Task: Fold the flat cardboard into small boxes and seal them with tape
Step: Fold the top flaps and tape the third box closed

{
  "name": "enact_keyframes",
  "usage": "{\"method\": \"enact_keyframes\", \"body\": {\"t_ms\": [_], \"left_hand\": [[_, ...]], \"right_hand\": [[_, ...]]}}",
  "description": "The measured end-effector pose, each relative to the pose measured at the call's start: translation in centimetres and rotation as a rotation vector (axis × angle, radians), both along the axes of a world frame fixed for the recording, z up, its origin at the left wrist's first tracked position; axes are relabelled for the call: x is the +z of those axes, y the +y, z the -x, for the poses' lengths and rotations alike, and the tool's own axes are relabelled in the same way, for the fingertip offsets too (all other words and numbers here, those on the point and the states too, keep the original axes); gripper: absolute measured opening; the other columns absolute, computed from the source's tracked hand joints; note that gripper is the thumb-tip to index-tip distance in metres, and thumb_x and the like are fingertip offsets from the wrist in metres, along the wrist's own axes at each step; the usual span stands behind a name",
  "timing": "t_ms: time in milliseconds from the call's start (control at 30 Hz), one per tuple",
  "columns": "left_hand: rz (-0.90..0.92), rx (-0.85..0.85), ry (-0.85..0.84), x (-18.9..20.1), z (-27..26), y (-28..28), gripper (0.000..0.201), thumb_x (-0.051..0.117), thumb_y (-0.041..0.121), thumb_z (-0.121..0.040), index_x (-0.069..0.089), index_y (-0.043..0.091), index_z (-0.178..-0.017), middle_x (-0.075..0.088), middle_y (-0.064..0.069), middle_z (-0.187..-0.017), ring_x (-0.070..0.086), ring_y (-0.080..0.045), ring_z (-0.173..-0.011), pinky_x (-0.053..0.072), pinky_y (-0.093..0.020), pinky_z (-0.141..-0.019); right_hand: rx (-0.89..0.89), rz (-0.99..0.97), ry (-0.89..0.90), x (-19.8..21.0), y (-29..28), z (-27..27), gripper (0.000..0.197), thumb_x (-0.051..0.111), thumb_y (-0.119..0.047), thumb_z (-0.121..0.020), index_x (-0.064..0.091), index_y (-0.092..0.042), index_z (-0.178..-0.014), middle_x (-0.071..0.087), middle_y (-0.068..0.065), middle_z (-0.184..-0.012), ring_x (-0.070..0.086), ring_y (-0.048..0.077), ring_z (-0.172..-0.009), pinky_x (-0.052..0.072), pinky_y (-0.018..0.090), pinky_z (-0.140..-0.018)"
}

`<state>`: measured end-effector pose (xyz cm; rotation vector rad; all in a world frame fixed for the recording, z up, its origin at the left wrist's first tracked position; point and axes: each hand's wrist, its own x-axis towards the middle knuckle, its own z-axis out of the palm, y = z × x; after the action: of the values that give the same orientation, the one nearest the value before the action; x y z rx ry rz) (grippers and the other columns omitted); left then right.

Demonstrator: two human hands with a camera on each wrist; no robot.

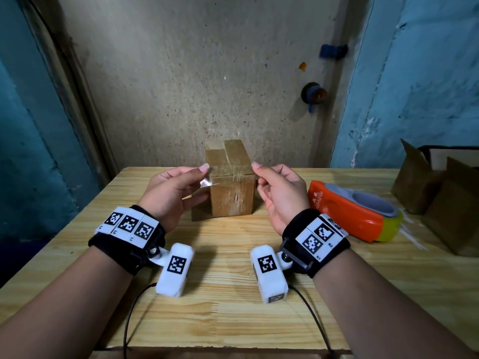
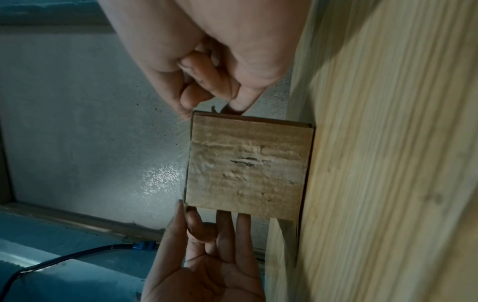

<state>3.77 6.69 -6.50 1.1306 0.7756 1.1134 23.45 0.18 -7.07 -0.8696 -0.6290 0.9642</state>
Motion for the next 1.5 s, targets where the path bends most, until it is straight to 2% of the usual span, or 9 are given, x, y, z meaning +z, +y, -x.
{"method": "enact_keyframes", "body": {"t_ms": [133,267,433,567,767,1067,1267,1367,1500], "left_hand": [[0.003,0.005,0.002,0.0,0.1,-0.1,0.035,0.087,0.03,-0.066,0.077,0.012,-0.094,0.068,-0.013,-0.106,0.061,-0.022,-0.101,0.057,-0.04,-0.091],[0.004,0.013,0.01,0.0,0.0,-0.1,0.035,0.084,0.027,-0.071,0.075,0.009,-0.099,0.07,-0.004,-0.088,0.065,-0.016,-0.088,0.05,-0.047,-0.103],[-0.008,0.02,-0.013,-0.3,0.1,0.1,0.058,0.084,0.025,-0.071,0.069,-0.005,-0.117,0.071,-0.004,-0.086,0.066,-0.015,-0.087,0.049,-0.046,-0.104],[-0.023,0.011,0.003,-0.2,0.1,0.0,0.034,0.082,0.024,-0.069,0.077,0.007,-0.098,0.073,-0.001,-0.081,0.068,-0.008,-0.076,0.051,-0.032,-0.085],[-0.045,0.015,-0.01,-0.5,0.2,0.4,0.028,0.081,0.02,-0.07,0.076,0.008,-0.094,0.073,-0.001,-0.077,0.067,-0.009,-0.073,0.05,-0.029,-0.081],[0.044,-0.009,-0.032,-0.6,-0.1,0.5,0.009,0.075,0.017,-0.074,0.077,0.014,-0.082,0.073,0.0,-0.077,0.071,-0.012,-0.076,0.052,-0.032,-0.083],[0.095,-0.032,-0.02,-0.8,-0.2,0.5,0.007,0.075,0.018,-0.081,0.075,0.017,-0.087,0.074,0.004,-0.08,0.071,-0.009,-0.08,0.053,-0.031,-0.082],[0.07,-0.029,-0.009,-0.9,-0.1,0.7,0.015,0.078,0.022,-0.073,0.074,0.017,-0.087,0.074,0.003,-0.079,0.071,-0.009,-0.079,0.053,-0.031,-0.08],[0.03,-0.007,0.03,-1.2,0.1,1.2,0.007,0.077,0.021,-0.084,0.073,0.016,-0.085,0.074,0.0,-0.083,0.072,-0.01,-0.078,0.055,-0.033,-0.085]], "right_hand": [[0.008,0.002,-0.001,-0.1,-0.1,0.0,0.028,0.077,0.001,-0.089,0.058,-0.01,-0.07,0.059,0.0,-0.06,0.047,0.007,-0.051,0.044,0.028,-0.077],[0.003,0.008,-0.003,-0.1,-0.2,-0.1,0.027,0.077,0.002,-0.089,0.06,-0.01,-0.071,0.059,0.001,-0.062,0.048,0.006,-0.051,0.044,0.027,-0.075],[0.004,0.047,-0.006,-0.1,-0.1,-0.1,0.022,0.078,0.0,-0.088,0.065,-0.011,-0.073,0.058,-0.003,-0.06,0.045,0.007,-0.05,0.044,0.035,-0.086],[-0.006,0.114,-0.053,-0.1,-0.1,-0.3,0.016,0.079,-0.004,-0.088,0.068,-0.011,-0.079,0.059,-0.006,-0.059,0.045,0.007,-0.051,0.047,0.036,-0.087],[0.011,0.153,-0.059,0.1,0.0,-0.5,0.008,0.078,-0.004,-0.089,0.071,-0.008,-0.087,0.057,-0.005,-0.06,0.046,0.007,-0.055,0.038,0.022,-0.058],[0.014,0.168,-0.08,-0.2,0.3,-0.7,0.011,0.078,-0.009,-0.089,0.068,-0.011,-0.085,0.055,-0.005,-0.059,0.048,0.009,-0.056,0.041,0.026,-0.064],[0.049,0.153,-0.05,-0.7,0.8,-0.5,0.014,0.075,-0.01,-0.092,0.066,-0.013,-0.082,0.054,-0.005,-0.065,0.048,0.012,-0.065,0.043,0.029,-0.075],[0.092,0.164,-0.006,-0.8,1.2,-0.5,0.008,0.073,-0.012,-0.094,0.068,-0.014,-0.087,0.054,-0.007,-0.068,0.046,0.011,-0.067,0.041,0.026,-0.074],[0.205,0.214,-0.063,-0.8,1.1,-1.3,0.009,0.072,-0.021,-0.094,0.068,-0.014,-0.099,0.053,-0.008,-0.073,0.045,0.009,-0.068,0.041,0.025,-0.075]]}}
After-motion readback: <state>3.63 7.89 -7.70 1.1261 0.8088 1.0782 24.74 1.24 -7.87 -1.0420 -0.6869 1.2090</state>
